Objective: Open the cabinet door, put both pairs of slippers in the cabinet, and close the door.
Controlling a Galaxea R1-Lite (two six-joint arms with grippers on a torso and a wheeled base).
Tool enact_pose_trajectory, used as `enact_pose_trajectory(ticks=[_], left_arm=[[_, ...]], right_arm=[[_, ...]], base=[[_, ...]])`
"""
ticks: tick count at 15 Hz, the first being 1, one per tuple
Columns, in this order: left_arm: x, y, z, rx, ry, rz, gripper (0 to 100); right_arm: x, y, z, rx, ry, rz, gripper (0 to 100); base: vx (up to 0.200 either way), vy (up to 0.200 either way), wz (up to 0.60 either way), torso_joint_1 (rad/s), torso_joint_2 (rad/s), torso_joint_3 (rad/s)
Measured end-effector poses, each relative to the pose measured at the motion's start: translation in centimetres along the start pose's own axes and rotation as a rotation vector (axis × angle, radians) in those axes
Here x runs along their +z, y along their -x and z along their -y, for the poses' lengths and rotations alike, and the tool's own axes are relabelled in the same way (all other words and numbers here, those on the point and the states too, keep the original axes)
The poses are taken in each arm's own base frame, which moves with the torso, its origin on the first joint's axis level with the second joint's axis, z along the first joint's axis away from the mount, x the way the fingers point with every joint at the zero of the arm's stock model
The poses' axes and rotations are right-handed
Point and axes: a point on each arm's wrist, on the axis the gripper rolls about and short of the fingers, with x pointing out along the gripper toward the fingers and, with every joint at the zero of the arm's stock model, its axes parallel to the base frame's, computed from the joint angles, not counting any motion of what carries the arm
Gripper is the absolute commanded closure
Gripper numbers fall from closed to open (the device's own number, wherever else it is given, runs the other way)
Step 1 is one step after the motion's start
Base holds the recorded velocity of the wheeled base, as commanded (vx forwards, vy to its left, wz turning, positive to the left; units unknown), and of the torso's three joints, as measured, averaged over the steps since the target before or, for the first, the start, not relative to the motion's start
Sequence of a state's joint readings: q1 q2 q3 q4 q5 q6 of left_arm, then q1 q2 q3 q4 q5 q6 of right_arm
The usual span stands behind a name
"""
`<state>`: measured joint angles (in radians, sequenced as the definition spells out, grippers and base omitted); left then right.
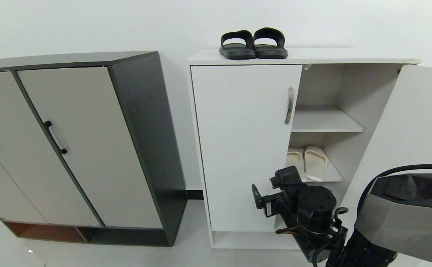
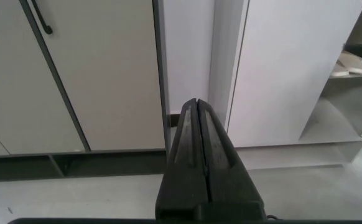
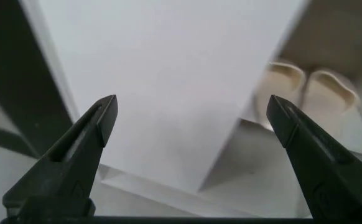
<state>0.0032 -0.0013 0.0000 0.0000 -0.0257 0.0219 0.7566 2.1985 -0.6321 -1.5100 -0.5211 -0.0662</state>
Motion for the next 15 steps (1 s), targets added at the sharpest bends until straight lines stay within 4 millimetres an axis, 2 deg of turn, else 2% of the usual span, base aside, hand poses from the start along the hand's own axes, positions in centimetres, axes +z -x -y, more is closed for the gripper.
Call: enact_pose_trajectory(ticks=[12, 15], left_arm=[[0.00, 0.00, 0.00, 0.001, 0.002, 0.000, 100], [0.01, 0.00, 0.00, 0.002, 0.002, 0.001, 100]], right_arm=[[-0.48, 0.07, 0.05, 0.016, 0.003, -0.005, 0], [-0.61, 0.03, 0.01, 0.019, 0.003, -0.006, 0]], base=[[0.000, 0.000, 0.00, 0.000, 0.00, 0.000], [0.000, 0.000, 0.00, 0.009, -0.14, -0.224]])
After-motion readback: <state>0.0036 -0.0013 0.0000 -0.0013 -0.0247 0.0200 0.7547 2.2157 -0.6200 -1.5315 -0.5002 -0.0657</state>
